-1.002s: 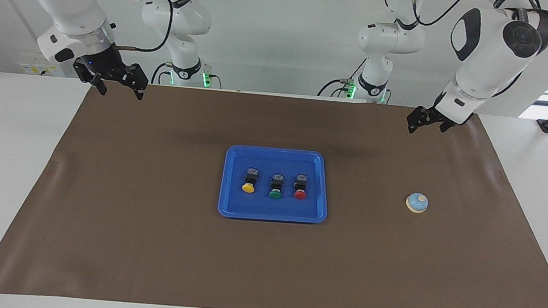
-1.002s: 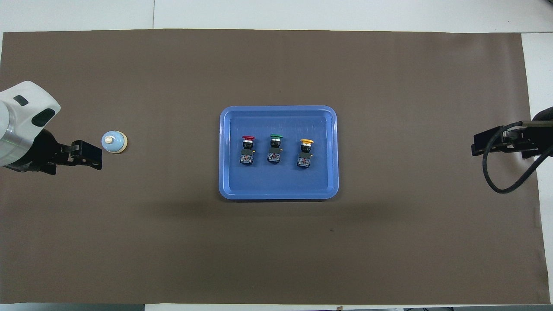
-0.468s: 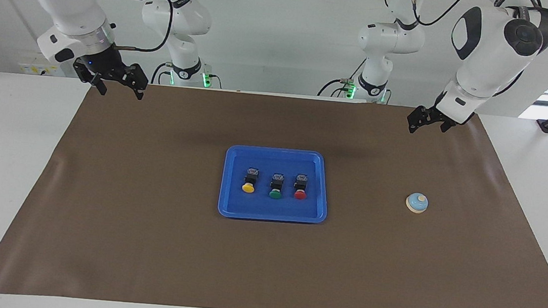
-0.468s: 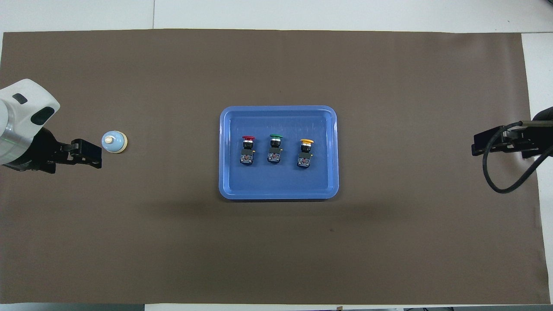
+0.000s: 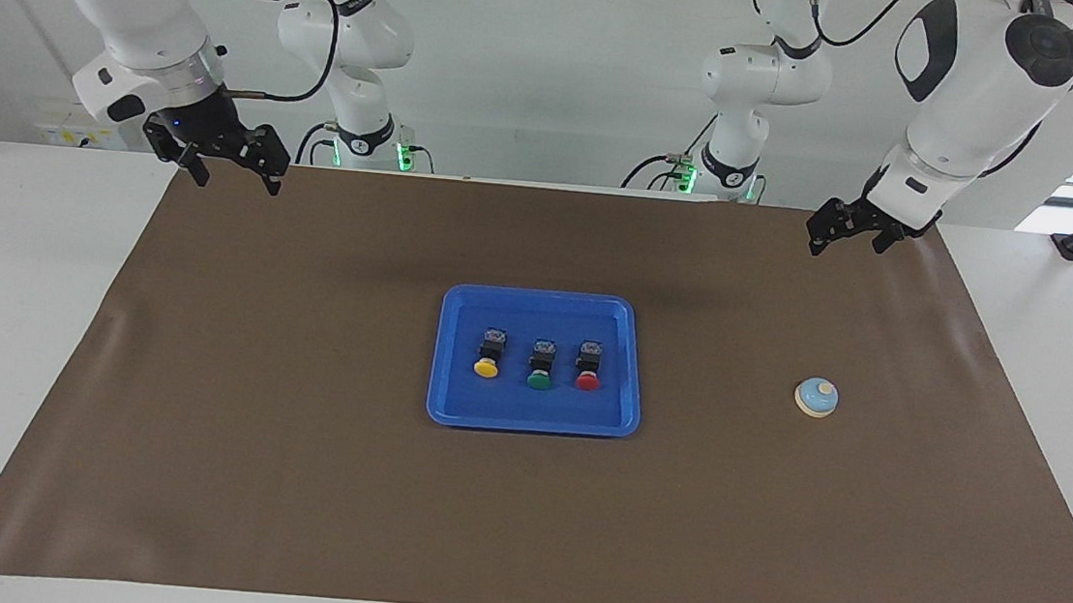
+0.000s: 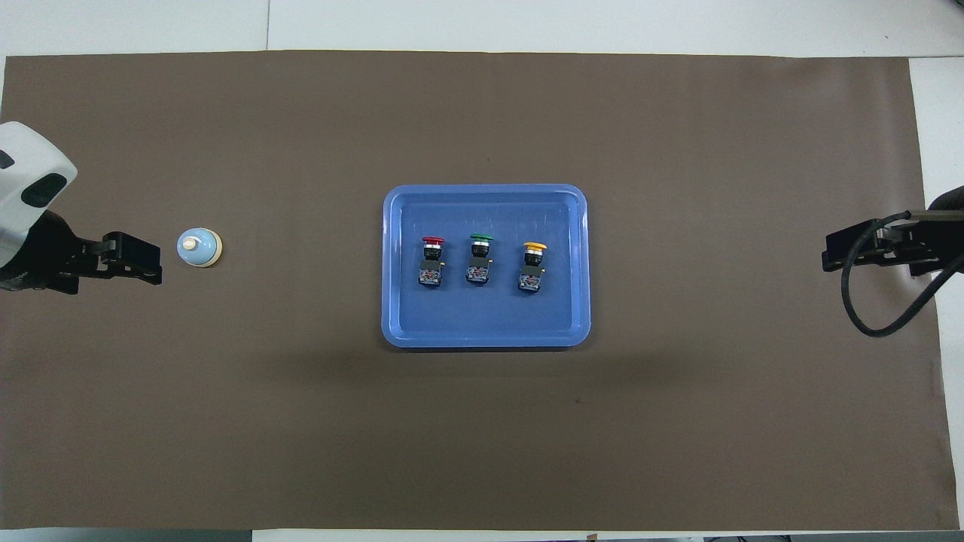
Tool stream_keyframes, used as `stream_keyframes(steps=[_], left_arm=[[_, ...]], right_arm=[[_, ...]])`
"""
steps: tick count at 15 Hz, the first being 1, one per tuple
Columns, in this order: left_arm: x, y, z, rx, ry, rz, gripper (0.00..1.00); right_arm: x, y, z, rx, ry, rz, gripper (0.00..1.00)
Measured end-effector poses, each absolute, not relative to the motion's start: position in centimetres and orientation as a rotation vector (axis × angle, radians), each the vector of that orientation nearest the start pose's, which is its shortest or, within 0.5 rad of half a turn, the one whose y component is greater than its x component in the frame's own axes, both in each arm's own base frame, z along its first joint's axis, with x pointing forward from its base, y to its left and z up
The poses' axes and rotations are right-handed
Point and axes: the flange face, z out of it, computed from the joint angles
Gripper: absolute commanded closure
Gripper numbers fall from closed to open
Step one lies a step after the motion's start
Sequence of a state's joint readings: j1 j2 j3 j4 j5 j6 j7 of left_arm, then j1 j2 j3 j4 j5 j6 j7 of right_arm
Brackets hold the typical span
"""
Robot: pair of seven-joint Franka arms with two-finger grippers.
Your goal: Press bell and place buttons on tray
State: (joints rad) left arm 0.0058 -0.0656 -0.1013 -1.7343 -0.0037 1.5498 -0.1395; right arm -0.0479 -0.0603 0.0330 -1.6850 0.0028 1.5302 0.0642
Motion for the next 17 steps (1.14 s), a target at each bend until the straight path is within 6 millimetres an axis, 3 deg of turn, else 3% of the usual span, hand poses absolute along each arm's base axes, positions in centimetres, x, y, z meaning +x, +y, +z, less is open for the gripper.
stream_keyframes(steps=[2,17], left_arm=[[52.44,-5.11,59.05,-3.121,-0.073,0.167,0.00],[52.49,-4.96,58.68,-3.116,-0.076,0.191,0.00]], right_arm=[[52.87,-0.70,60.03,-3.137,0.124,0.148,0.00],[52.87,-0.70,60.03,-3.137,0.124,0.148,0.00]])
